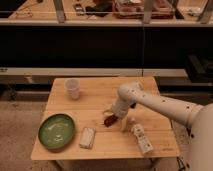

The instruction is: Place the pepper in the ceramic bowl

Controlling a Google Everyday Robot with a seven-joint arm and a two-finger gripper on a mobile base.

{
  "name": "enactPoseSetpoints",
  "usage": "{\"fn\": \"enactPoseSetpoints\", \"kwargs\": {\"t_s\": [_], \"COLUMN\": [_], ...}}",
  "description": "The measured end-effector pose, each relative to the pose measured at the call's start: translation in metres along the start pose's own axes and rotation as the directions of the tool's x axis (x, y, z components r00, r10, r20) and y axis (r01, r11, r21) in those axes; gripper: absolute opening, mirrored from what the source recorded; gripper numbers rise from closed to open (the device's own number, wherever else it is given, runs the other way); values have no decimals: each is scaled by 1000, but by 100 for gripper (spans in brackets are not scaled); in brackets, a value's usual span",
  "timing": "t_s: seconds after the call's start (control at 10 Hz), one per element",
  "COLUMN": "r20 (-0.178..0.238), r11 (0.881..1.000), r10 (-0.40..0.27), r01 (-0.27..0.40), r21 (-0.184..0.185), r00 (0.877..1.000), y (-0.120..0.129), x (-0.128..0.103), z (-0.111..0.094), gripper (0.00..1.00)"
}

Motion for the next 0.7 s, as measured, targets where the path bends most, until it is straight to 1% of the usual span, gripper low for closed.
{"fn": "enactPoseSetpoints", "kwargs": {"t_s": [0.1,0.3,0.5,0.6,0.7], "r20": [8,25,44,51,57], "r11": [1000,999,999,999,999], "r10": [-4,-3,1,1,-3], "r01": [4,4,1,2,6], "r21": [-24,-41,-48,-47,-43], "r00": [1000,1000,999,999,998], "y": [-4,-8,-10,-11,-13], "x": [2,4,5,5,5], "z": [0,6,13,15,15], "gripper": [80,79,64,54,42]}}
